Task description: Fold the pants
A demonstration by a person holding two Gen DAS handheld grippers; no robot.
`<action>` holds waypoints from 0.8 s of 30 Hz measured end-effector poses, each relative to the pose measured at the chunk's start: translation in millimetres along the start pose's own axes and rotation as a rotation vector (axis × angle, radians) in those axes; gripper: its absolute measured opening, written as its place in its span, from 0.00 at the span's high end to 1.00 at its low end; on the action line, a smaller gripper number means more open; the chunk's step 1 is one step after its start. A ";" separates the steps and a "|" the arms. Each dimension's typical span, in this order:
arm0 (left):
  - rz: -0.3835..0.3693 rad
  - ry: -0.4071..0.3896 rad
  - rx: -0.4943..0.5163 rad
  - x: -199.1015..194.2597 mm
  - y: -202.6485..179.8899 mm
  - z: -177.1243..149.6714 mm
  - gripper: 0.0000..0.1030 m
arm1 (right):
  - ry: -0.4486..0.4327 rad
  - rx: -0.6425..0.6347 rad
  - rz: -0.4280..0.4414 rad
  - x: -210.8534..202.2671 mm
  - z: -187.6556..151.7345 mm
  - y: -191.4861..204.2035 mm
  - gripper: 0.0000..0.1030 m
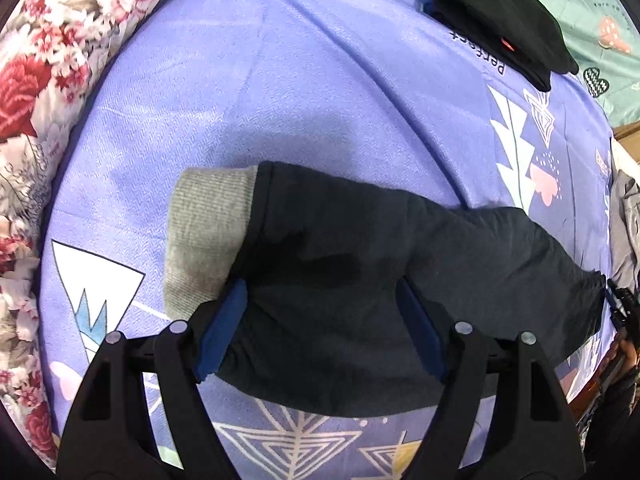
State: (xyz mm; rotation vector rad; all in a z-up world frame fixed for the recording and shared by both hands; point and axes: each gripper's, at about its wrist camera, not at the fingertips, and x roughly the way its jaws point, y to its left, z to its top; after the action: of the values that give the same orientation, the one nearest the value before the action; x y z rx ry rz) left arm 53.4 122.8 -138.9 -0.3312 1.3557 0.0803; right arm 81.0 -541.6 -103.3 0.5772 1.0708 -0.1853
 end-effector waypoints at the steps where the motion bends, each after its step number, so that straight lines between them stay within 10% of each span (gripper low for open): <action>1: 0.007 -0.022 0.008 -6.8 -3.2 -1.2 0.20 | 0.011 0.004 0.039 -2.9 -4.5 0.4 0.60; 5: -0.026 -0.052 0.050 -22.2 -13.4 -7.1 0.17 | 0.176 -0.051 0.112 7.4 -32.3 4.4 0.51; 11: -0.024 -0.003 0.080 -12.6 -25.0 -18.2 0.17 | 0.002 0.119 0.035 -26.7 -21.3 -35.7 0.47; 24: -0.070 0.030 0.098 -3.2 -32.5 -33.4 0.17 | 0.151 0.335 0.217 -38.6 -67.0 -85.5 0.45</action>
State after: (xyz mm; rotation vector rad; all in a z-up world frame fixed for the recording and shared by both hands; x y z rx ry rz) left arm 29.2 82.9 -135.6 -0.2973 1.3712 -0.0492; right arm -24.8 -582.8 -123.5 1.0171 1.1215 -0.1324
